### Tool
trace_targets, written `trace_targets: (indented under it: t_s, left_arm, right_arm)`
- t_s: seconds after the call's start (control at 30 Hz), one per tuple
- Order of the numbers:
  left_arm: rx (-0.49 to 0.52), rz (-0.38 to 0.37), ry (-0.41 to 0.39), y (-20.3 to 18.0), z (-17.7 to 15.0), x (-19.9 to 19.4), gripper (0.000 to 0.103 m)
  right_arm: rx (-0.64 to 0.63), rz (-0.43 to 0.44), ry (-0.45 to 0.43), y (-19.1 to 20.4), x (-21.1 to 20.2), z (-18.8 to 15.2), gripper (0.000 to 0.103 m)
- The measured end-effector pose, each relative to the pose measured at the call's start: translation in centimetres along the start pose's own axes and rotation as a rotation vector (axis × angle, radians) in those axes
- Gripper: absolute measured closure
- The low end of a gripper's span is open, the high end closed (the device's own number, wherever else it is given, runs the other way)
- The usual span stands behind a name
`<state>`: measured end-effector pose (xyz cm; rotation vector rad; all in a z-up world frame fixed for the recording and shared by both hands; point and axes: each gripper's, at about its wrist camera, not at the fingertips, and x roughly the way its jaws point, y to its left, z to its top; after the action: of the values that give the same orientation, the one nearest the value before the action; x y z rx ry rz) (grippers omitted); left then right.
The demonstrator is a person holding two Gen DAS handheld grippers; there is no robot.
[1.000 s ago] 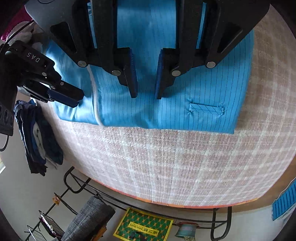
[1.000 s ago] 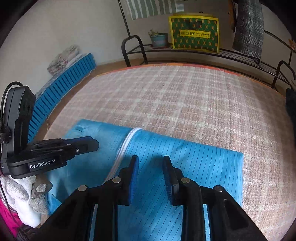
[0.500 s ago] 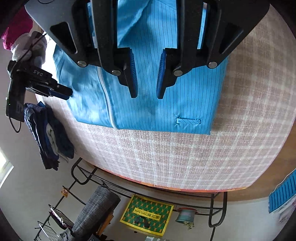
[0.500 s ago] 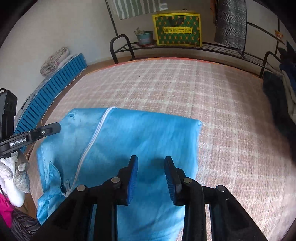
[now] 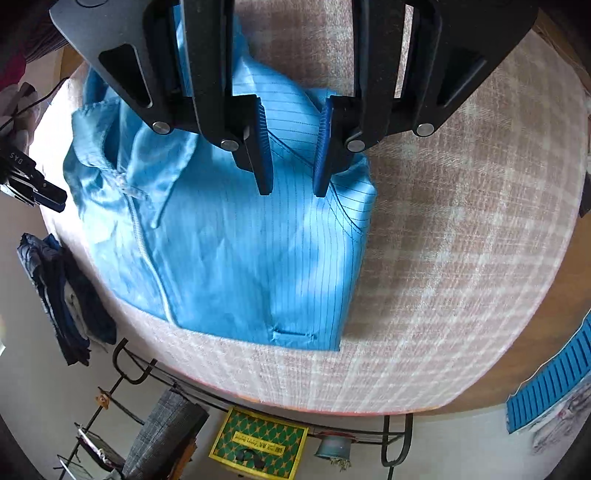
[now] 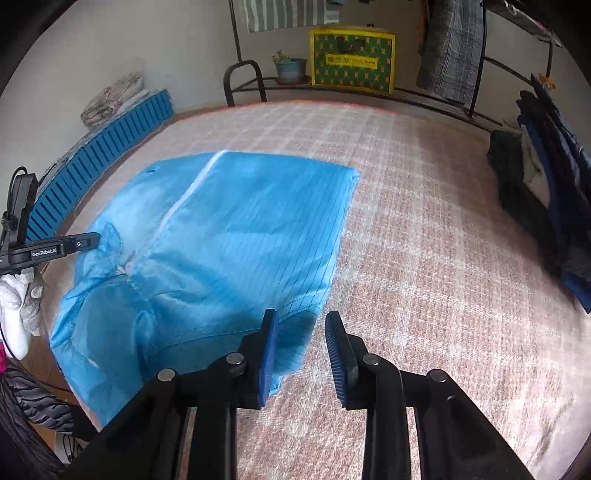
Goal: Fold large clothes
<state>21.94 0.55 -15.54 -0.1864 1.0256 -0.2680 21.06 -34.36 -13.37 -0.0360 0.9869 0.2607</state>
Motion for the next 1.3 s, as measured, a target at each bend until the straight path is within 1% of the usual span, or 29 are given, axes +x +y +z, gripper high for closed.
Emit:
trace_targets:
  t_s: [0.07,0.13,0.2,0.27,0.3,0.37,0.47,0.57,0.67,0.73,0.8,0.87,0.97,1.0,1.1,1.2,1.23,1.27,1.3]
  left_arm:
    - [0.016,-0.038,-0.032,-0.8,-0.4,-2.0,0.082]
    - [0.028,-0.094,-0.050,-1.7,-1.2,-3.7,0.082]
    - [0.031,-0.154,-0.049,-2.7,-2.2,-4.9,0.082]
    - [0.028,-0.232,-0.019,-3.8,-3.3,-5.4,0.082]
    - [0.039,-0.266,0.002,-4.5,-3.8,-5.3,0.082]
    - [0.068,-0.302,0.045,-6.2,-4.5,-5.0,0.082]
    - [0.084,-0.341,0.118,-7.6,-6.0,-3.9,0.082]
    - [0.131,-0.318,0.154,-8.9,-6.9,-2.6,0.082]
    - [0.134,-0.312,0.172,-9.6,-7.3,-1.7,0.082]
    - [0.151,-0.292,0.158,-10.2,-7.1,-1.5,0.082]
    - [0.174,-0.269,0.132,-10.7,-6.9,-1.6,0.082]
    - [0.196,-0.276,0.127,-11.0,-6.7,-1.6,0.082]
    - [0.211,-0.266,0.105,-11.6,-6.5,-1.8,0.082]
    - [0.206,-0.276,0.107,-11.7,-6.4,-1.8,0.082]
    - [0.161,-0.350,0.132,-11.8,-6.2,-1.4,0.082]
    - [0.089,-0.436,0.170,-11.9,-6.0,-0.7,0.082]
    - [0.063,-0.459,0.179,-11.9,-5.9,-0.5,0.081]
    - [0.035,-0.478,0.191,-11.9,-5.9,-0.1,0.073]
    - [0.006,-0.493,0.201,-11.9,-5.8,0.3,0.066]
  right_arm:
    - [-0.043,0.052,-0.088,0.9,-2.5,-0.6,0.070]
    - [-0.086,0.133,-0.131,2.2,-4.2,-1.1,0.067]
    - [-0.135,0.197,-0.126,3.9,-4.7,-1.8,0.067]
    - [-0.207,0.245,-0.101,5.7,-4.7,-2.5,0.067]
    - [-0.248,0.256,-0.085,6.6,-4.4,-3.0,0.067]
    - [-0.320,0.259,-0.054,8.4,-3.8,-4.0,0.067]
    - [-0.352,0.249,-0.018,9.4,-2.4,-5.0,0.067]
    - [-0.364,0.222,-0.012,9.5,-1.5,-5.4,0.067]
    - [-0.375,0.182,-0.013,9.6,-1.0,-5.3,0.067]
    - [-0.368,0.148,-0.020,9.4,-0.7,-4.8,0.067]
    - [-0.351,0.138,-0.033,9.1,-0.8,-4.1,0.067]
    - [-0.322,0.130,-0.055,8.7,-1.1,-3.4,0.067]
    - [-0.267,0.161,-0.086,8.0,-1.6,-2.2,0.067]
    - [-0.259,0.170,-0.087,7.9,-1.6,-1.9,0.067]
    - [-0.213,0.230,-0.069,7.2,-1.0,-1.1,0.069]
    - [-0.090,0.349,-0.031,5.7,0.1,-0.4,0.070]
    - [-0.047,0.388,-0.020,5.2,0.5,-0.1,0.072]
    - [-0.010,0.415,-0.017,4.7,0.8,0.0,0.074]
    - [0.020,0.435,-0.015,4.3,1.0,0.2,0.075]
